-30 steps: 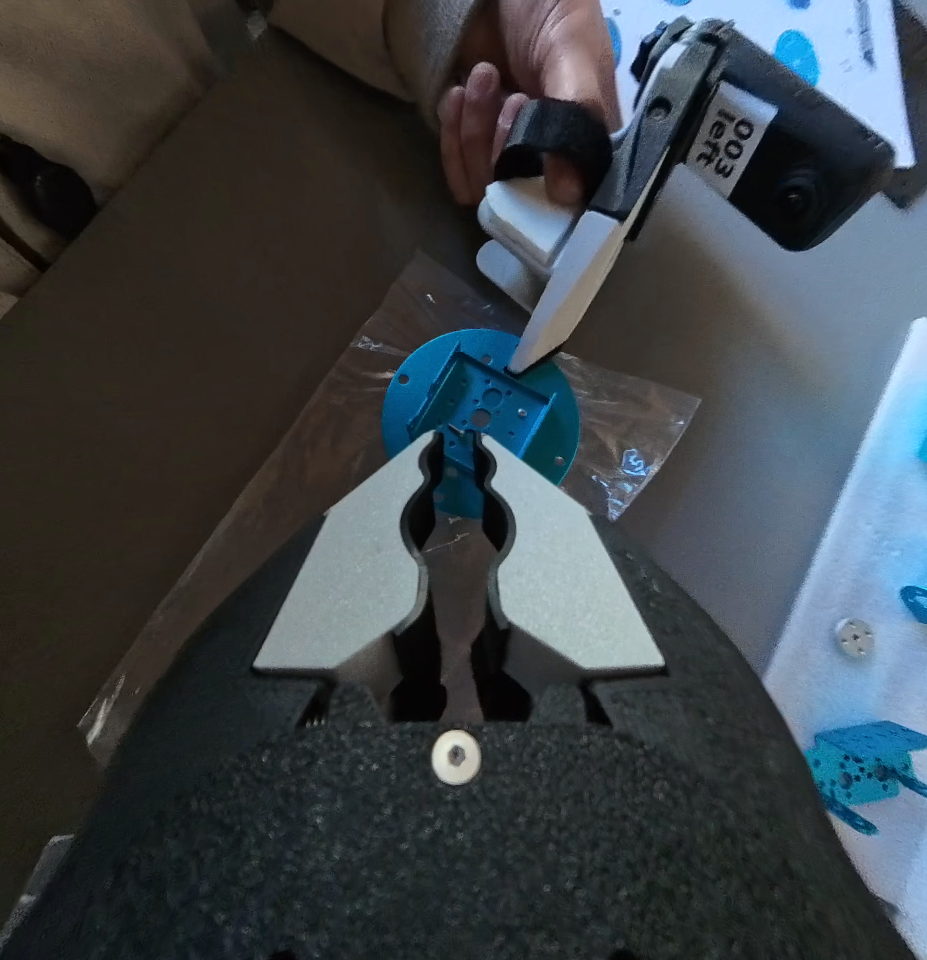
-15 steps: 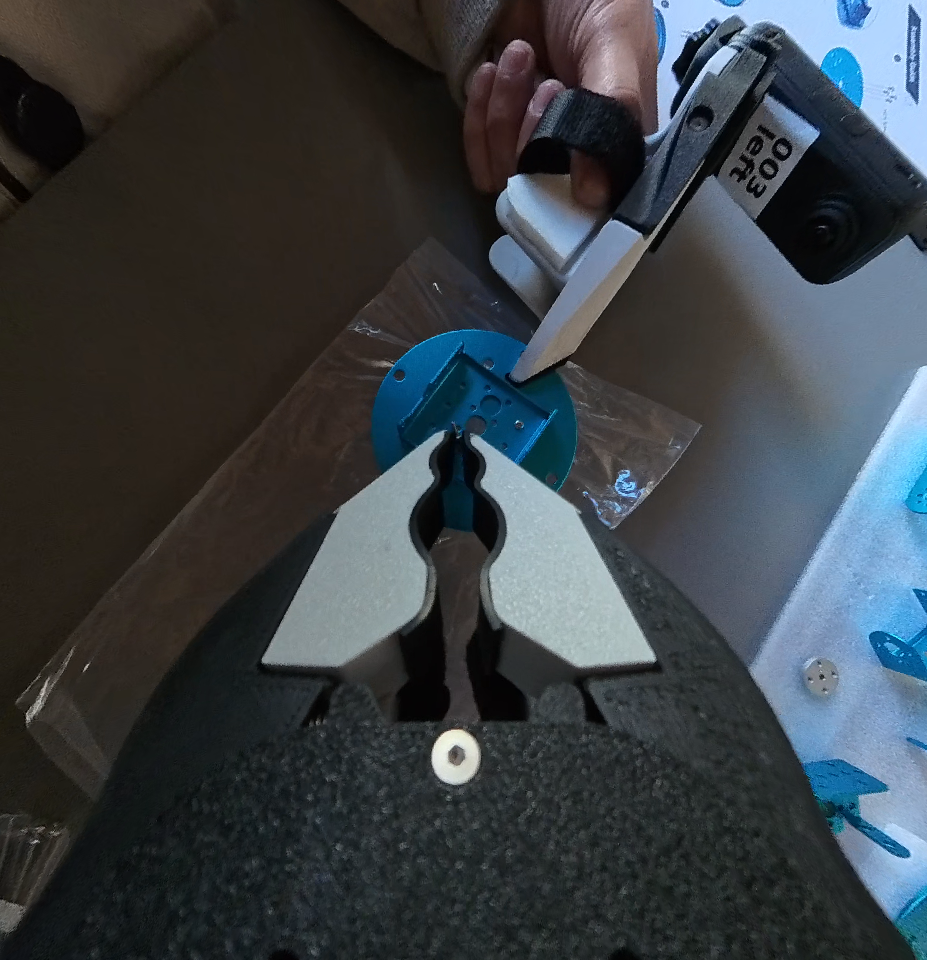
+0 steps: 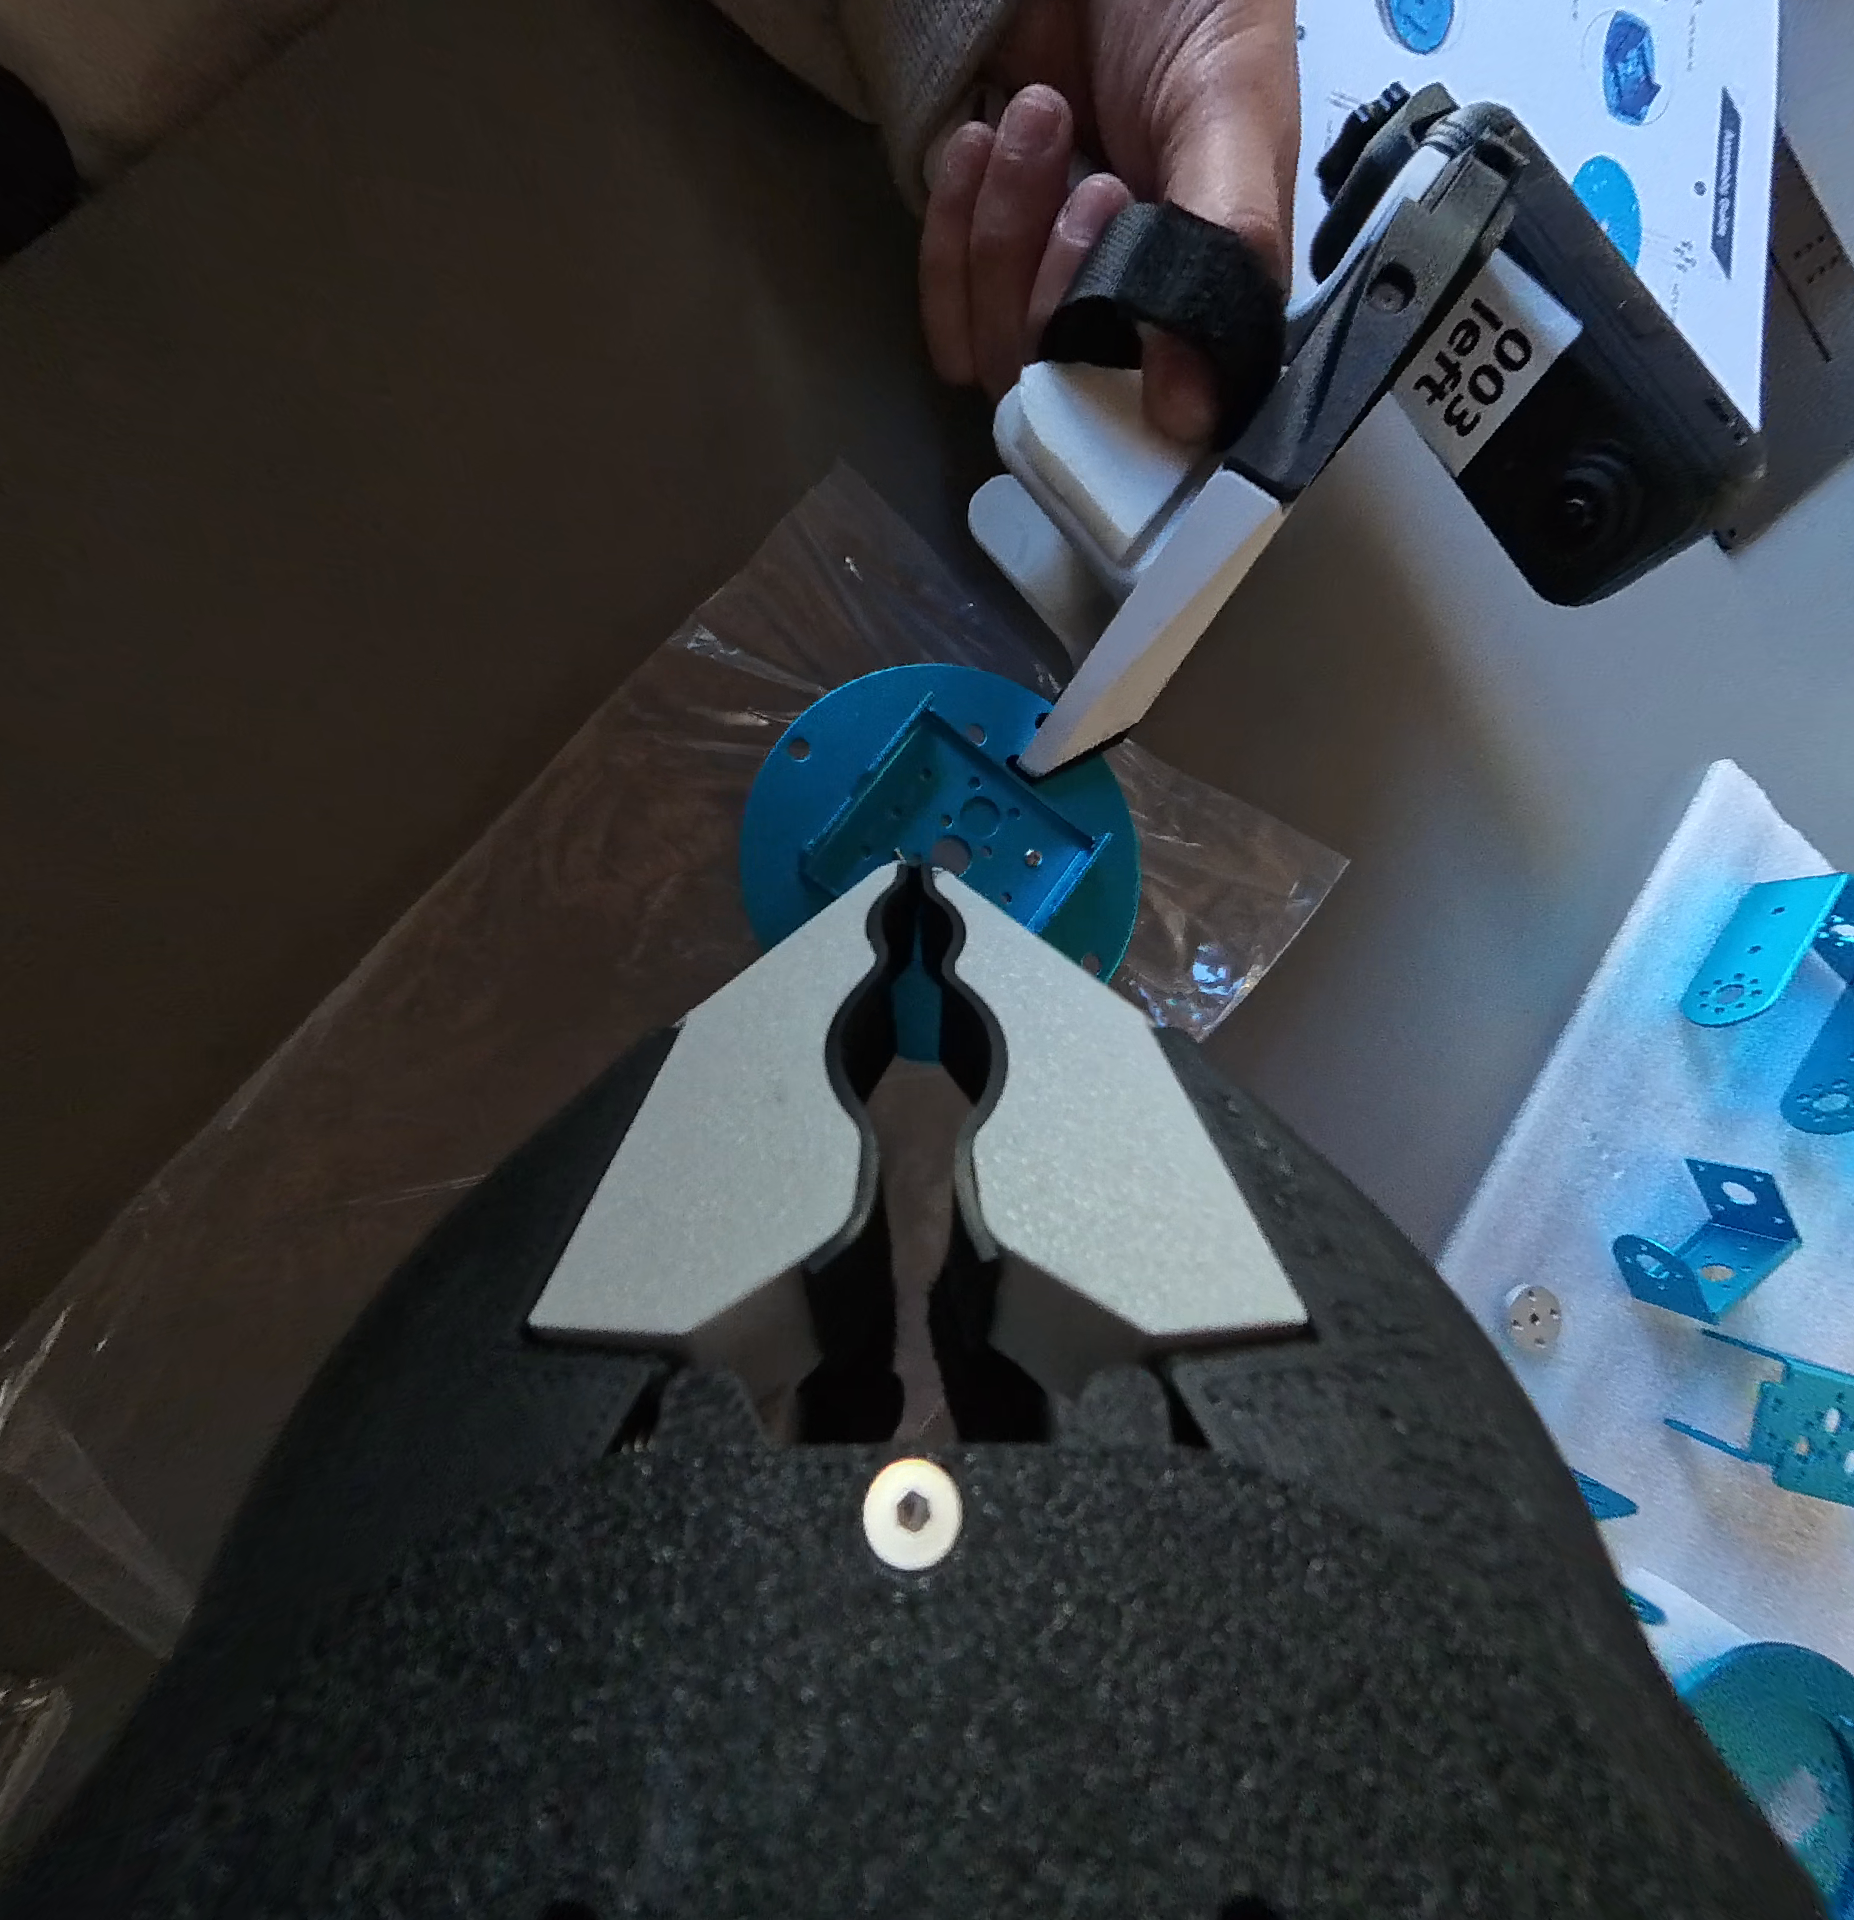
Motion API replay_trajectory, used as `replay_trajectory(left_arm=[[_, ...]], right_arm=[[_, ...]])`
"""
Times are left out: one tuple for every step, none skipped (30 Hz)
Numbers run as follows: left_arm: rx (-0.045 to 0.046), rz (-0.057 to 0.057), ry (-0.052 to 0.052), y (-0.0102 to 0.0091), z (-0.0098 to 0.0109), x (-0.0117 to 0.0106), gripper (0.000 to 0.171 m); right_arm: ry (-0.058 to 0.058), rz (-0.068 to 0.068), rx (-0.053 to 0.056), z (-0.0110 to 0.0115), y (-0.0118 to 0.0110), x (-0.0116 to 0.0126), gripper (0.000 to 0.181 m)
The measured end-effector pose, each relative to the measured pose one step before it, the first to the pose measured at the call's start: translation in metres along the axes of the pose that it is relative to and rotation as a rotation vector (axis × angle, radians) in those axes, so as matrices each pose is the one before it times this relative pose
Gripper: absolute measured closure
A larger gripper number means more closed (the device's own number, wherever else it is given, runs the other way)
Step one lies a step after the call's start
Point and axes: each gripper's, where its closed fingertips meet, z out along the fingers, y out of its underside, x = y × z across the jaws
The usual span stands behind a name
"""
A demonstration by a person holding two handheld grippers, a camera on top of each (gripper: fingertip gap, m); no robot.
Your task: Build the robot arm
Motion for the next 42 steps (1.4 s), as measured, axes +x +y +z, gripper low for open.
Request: replay_trajectory(left_arm=[[0.00195, -0.0008, 0.0009, -0.00028, -0.00019, -0.00001, 0.171], [0.00211, -0.0007, -0.0001, -0.00032, -0.00017, -0.00005, 0.171], [0.00093, -0.0002, 0.0001, -0.00019, -0.00015, 0.00003, 0.171], [-0.00018, 0.0002, 0.0004, -0.00001, 0.00009, 0.00013, 0.171], [-0.00023, 0.0005, -0.0005, 0.00011, 0.0001, -0.0001, 0.171], [-0.0005, 0.0008, -0.0006, 0.00015, -0.00001, -0.00003, 0.171], [-0.00015, 0.0004, -0.0001, 0.00001, -0.00001, 0.00006, 0.171], [0.00104, -0.0002, 0.0001, -0.00013, -0.00002, 0.00003, 0.171], [0.00083, -0.0001, 0.0001, -0.00006, -0.00014, -0.00006, 0.171], [0.00026, 0.0001, 0.0002, -0.00015, 0.0, 0.00011, 0.171], [0.00044, 0.0, 0.0, -0.00004, -0.00007, 0.0, 0.171], [0.0004, 0.0, -0.0001, -0.00006, 0.00003, -0.00002, 0.171], [0.00006, 0.0, 0.0, -0.00001, 0.0, 0.0, 0.171], [0.00021, 0.0, -0.0003, 0.0, -0.00009, -0.00013, 0.171], [-0.00015, 0.0002, -0.0012, -0.00001, 0.00009, -0.00008, 0.171], [-0.00125, 0.0006, -0.0008, 0.00022, 0.00013, -0.00006, 0.171], [-0.00074, 0.0003, 0.0001, 0.00018, 0.00007, 0.0, 0.171], [-0.0001, -0.0002, 0.0001, 0.00001, -0.00001, 0.00003, 0.171], [-0.00119, 0.0002, -0.0001, 0.00022, 0.00013, -0.00002, 0.171], [-0.00169, 0.0006, -0.0004, 0.00026, 0.0002, -0.00002, 0.171], [0.00013, 0.0007, -0.0009, 0.00005, 0.00013, -0.00007, 0.171], [0.00142, 0.0, 0.0001, -0.00023, -0.00021, 0.00003, 0.171], [0.00149, -0.0012, 0.0013, -0.00022, -0.00022, 0.00008, 0.171], [0.00157, -0.0013, 0.0014, -0.00033, -0.00023, 0.00008, 0.171], [0.00205, -0.0005, 0.0008, -0.00032, -0.00017, 0.00016, 0.171], [0.00181, -0.0004, 0.0001, -0.00028, -0.00019, -0.00004, 0.171], [0.00108, -0.0006, -0.0001, -0.0002, -0.00015, -0.00006, 0.171], [0.00103, -0.0001, 0.0, -0.0002, -0.00014, 0.00001, 0.171], [-0.00049, 0.0002, 0.0006, 0.00005, 0.00006, 0.00007, 0.171], [-0.00188, 0.0001, 0.0005, 0.0003, 0.00018, 0.00005, 0.171], [-0.00029, 0.0004, -0.0006, 0.0001, 0.0001, -0.00001, 0.171], [0.00134, 0.0005, -0.0006, -0.00025, -0.00012, -0.00012, 0.171], [0.0011, -0.0002, 0.0014, -0.00021, -0.00014, 0.00022, 0.171], [0.00021, -0.0011, 0.0028, 0.00002, -0.00019, 0.00038, 0.171], [0.00051, -0.001, 0.0013, -0.00012, -0.00009, 0.00005, 0.171], [-0.00005, 0.0001, 0.0005, 0.00001, 0.0, 0.00006, 0.171], [-0.00089, 0.0004, 0.0006, 0.00017, 0.00016, 0.00016, 0.171], [0.00023, -0.0001, 0.0005, -0.00003, 0.00002, 0.00008, 0.171], [0.00091, -0.0003, 0.0005, -0.00017, -0.00016, 0.0, 0.171], [0.0008, -0.0006, 0.0008, -0.00006, -0.00015, 0.00007, 0.171], [0.00047, -0.0008, 0.001, -0.00013, -0.00009, 0.0001, 0.171], [0.00034, -0.0008, 0.0005, -0.00003, 0.00002, 0.00003, 0.171]], right_arm=[[0.0108, -0.0071, -0.0008, -0.00032, -0.00073, 0.00039, 0.181], [0.0091, -0.0054, 0.0016, -0.00031, -0.00079, 0.00024, 0.181], [0.0107, -0.0045, 0.0005, -0.00024, -0.00027, 0.00055, 0.181], [0.0148, 0.0022, 0.0014, -0.00044, -0.00012, 0.00131, 0.181], [0.0121, 0.0067, 0.0064, -0.00081, -0.00067, 0.00108, 0.181], [0.0003, 0.0029, 0.0119, -0.00128, -0.00153, -0.00059, 0.181], [0.0011, 0.0035, 0.0108, -0.00105, -0.00103, -0.00036, 0.18], [0.004, 0.0043, 0.0026, -0.00064, 0.00058, 0.00045, 0.18], [0.0029, 0.0102, -0.004, -0.00012, 0.00179, 0.00064, 0.178], [-0.0092, 0.013, -0.004, 0.00041, 0.00175, -0.00055, 0.176], [-0.0216, 0.0166, -0.0019, 0.00075, 0.0008, -0.00212, 0.175], [-0.0244, 0.0182, -0.0025, 0.00098, 0.00045, -0.00252, 0.175], [-0.0189, 0.0151, -0.0046, 0.00103, 0.0007, -0.00169, 0.174], [-0.0149, 0.0089, -0.0045, 0.00094, 0.00054, -0.00139, 0.174], [-0.0096, 0.0041, -0.0021, 0.00061, 0.00015, -0.00097, 0.174], [-0.0029, -0.0014, 0.0004, 0.00032, -0.00012, -0.00037, 0.174], [0.0053, -0.0063, -0.0001, 0.00019, -0.00022, 0.00065, 0.175], [0.0035, -0.0082, -0.0013, 0.00012, -0.00012, 0.00034, 0.176], [0.0019, -0.0065, -0.0011, 0.0002, -0.00006, 0.00008, 0.178], [0.0031, -0.0052, -0.001, 0.00002, 0.00012, 0.0006, 0.181], [0.0009, -0.0045, -0.0005, 0.00005, 0.00009, 0.00034, 0.181], [-0.0008, -0.0003, -0.0005, -0.00001, -0.00002, 0.00027, 0.181], [-0.0027, 0.0047, 0.0019, -0.00011, -0.0002, 0.00012, 0.181], [-0.0056, 0.004, 0.0014, -0.00001, -0.00032, -0.00026, 0.181], [-0.0037, 0.0019, 0.0002, -0.00015, -0.00033, -0.0001, 0.181], [-0.0012, 0.0008, 0.0017, 0.00006, -0.00059, 0.00003, 0.181], [0.0018, 0.0, 0.0044, -0.00012, -0.00076, 0.00015, 0.181], [0.0082, -0.0045, 0.0059, -0.00041, -0.00105, 0.00103, 0.181], [0.008, -0.0048, 0.0109, -0.00062, -0.00176, 0.00087, 0.181], [0.0102, -0.0027, 0.0114, -0.00076, -0.00173, 0.00132, 0.181], [0.0083, 0.0004, 0.007, -0.00091, -0.00127, 0.00145, 0.181], [0.008, 0.0052, 0.0035, -0.0016, -0.00089, 0.00207, 0.181], [0.0096, 0.0076, 0.0005, -0.00237, -0.0007, 0.00283, 0.179], [0.0044, 0.0119, 0.0071, -0.00312, -0.0017, 0.00208, 0.178], [-0.0008, 0.0147, 0.0139, -0.00375, -0.0026, 0.00095, 0.175], [0.0038, 0.0159, 0.0119, -0.00377, -0.00202, 0.00114, 0.17], [0.0049, 0.02, 0.0044, -0.00284, -0.00017, 0.0006, 0.158], [-0.0005, 0.0224, -0.0071, -0.00168, 0.00189, -0.00119, 0.147], [0.0214, 0.0218, -0.0155, -0.0007, 0.00307, 0.0015, 0.136], [0.0291, 0.0183, -0.008, 0.00011, 0.00215, 0.00147, 0.126], [0.0264, 0.0155, 0.0048, 0.0006, 0.00115, 0.00029, 0.122], [0.0304, 0.0145, 0.0069, 0.00151, 0.00131, 0.00031, 0.118]])
